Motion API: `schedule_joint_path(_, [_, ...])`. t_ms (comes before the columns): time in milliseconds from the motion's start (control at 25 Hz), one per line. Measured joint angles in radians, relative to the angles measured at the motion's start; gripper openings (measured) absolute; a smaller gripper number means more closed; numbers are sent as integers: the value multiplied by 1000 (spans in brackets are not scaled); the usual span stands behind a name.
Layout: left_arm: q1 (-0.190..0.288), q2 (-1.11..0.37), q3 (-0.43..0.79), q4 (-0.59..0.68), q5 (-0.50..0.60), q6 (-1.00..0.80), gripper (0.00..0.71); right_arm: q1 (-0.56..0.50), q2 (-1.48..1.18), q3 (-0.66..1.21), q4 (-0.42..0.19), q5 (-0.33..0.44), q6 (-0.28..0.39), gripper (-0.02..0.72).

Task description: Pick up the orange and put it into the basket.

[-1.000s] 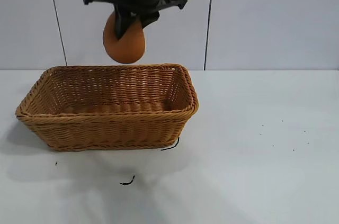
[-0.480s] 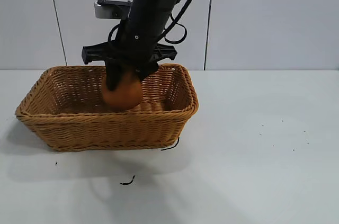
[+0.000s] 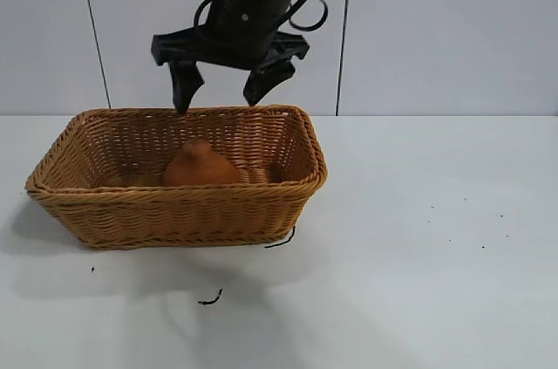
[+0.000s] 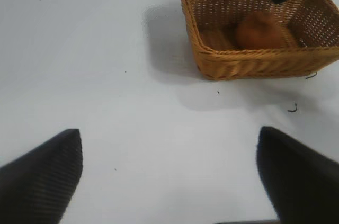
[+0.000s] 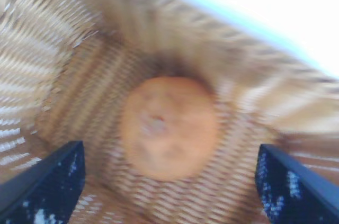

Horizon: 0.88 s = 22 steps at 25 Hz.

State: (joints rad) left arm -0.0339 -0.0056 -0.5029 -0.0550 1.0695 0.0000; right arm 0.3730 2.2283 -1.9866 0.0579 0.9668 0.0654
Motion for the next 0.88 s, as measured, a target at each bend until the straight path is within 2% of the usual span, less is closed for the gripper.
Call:
schedule_joint_path(360, [0, 0, 0, 0, 0, 0, 639, -189, 0, 0, -19, 119, 4, 631])
schedule_joint_path(680, [0, 0, 0, 0, 0, 0, 639, -307, 3, 0, -107, 232, 4, 631])
schedule_joint_path(880, [0, 0, 0, 0, 0, 0, 639, -372, -2, 0, -115, 241, 5, 631])
